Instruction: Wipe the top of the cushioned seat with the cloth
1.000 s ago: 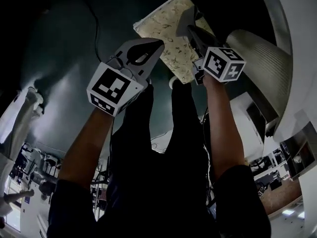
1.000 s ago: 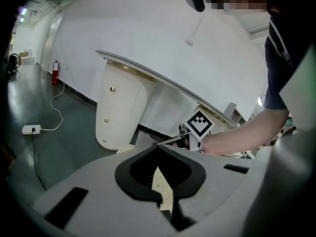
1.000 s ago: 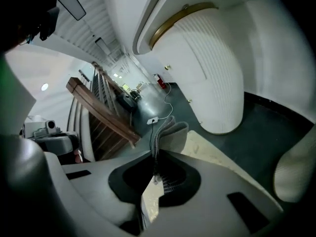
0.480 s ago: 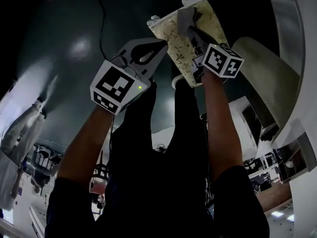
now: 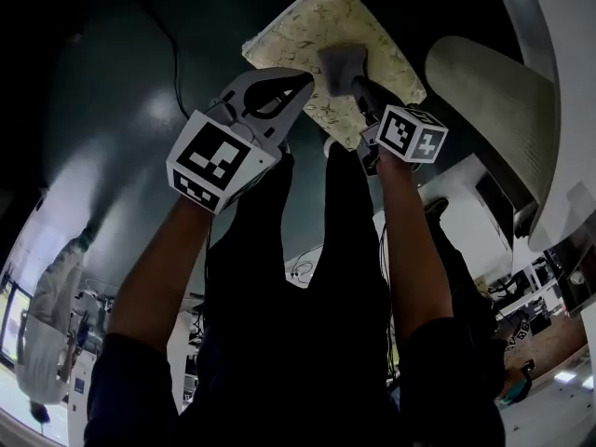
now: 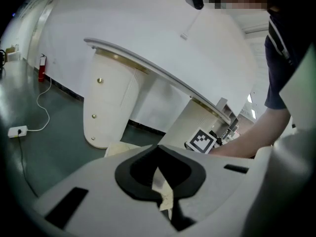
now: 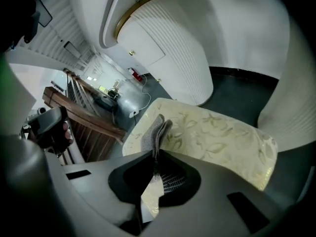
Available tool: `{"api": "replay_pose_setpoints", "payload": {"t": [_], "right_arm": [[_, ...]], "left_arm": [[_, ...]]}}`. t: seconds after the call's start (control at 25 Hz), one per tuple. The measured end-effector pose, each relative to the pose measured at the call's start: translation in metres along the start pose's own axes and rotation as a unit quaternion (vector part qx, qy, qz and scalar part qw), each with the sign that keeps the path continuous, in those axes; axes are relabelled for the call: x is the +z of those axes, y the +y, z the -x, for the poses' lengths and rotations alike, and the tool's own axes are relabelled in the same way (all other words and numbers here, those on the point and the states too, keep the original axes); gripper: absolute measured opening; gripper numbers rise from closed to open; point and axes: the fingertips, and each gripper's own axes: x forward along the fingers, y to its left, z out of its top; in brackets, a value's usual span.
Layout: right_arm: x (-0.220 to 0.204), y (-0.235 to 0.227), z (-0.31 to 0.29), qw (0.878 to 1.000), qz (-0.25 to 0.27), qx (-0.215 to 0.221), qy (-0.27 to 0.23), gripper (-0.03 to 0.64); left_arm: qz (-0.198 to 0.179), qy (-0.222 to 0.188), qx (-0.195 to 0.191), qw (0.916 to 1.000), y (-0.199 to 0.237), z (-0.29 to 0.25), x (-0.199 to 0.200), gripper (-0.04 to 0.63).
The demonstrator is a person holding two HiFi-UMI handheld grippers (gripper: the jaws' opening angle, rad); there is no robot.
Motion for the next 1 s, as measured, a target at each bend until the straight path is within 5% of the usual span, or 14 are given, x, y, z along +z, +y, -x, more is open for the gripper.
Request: {"api": "replay_pose_setpoints", "payload": {"t": [1.0], "right_arm": [[-0.098, -0.119, 0.117, 0.995, -0.090, -0.028, -0.036, 0.034]], "left_arm": [[-0.042, 0.059, -0.065, 0.9952, -0.143, -0.092, -0.034, 0.008]]}}
